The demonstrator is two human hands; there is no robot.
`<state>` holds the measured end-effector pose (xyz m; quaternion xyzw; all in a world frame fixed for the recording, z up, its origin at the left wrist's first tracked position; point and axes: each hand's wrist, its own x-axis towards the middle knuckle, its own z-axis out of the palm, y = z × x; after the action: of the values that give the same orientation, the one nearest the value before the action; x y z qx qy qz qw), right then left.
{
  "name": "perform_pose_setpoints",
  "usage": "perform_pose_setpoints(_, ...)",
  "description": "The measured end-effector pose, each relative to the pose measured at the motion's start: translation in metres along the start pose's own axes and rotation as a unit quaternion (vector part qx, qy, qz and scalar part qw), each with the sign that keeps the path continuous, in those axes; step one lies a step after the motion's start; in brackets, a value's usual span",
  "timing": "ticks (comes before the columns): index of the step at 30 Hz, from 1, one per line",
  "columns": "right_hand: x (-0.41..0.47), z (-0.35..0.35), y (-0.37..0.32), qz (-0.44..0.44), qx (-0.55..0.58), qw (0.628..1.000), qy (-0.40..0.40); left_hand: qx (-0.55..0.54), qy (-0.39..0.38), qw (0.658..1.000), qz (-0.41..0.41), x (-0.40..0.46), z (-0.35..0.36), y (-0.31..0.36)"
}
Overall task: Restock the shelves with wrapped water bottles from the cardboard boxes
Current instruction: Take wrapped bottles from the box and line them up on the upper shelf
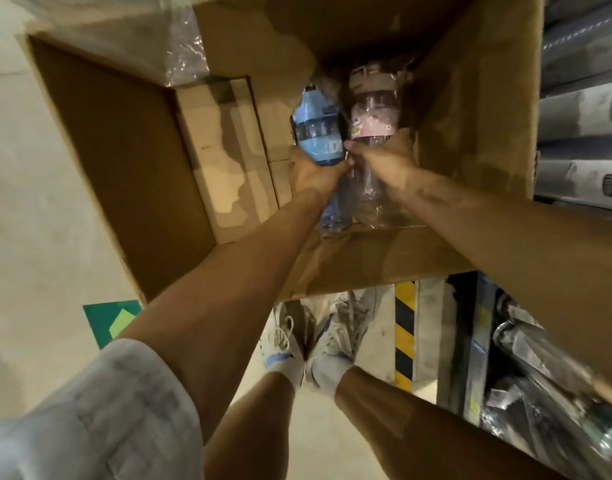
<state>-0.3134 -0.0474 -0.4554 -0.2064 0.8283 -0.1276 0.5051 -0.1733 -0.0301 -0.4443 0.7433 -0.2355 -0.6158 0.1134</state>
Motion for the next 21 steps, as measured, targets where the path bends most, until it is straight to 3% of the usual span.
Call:
perform_pose_setpoints(4,-0.020,-0.007,0.000,0.040,0.108,0.993,-0.037,-0.021,-0.024,0.999,0.000,-0.012,-0.014,0.000)
perform_pose_setpoints(9,-0.117,-0.042,-0.023,0.065,0.173,0.980,-0.078,-0.078,-0.121,0.989,-0.024,-0.079,-0.071,0.019)
perform_pose_setpoints(14,-0.246,-0.098,-0.074,0.053,0.218,0.973,-0.062,-0.083,-0.163,0.983,-0.012,-0.206,-0.132,0.081)
perform_pose_setpoints(21,-0.442,-0.200,-0.179,-0.014,0.275,0.960,-0.048,-0.042,-0.174,0.979,0.100,-0.413,-0.197,0.198)
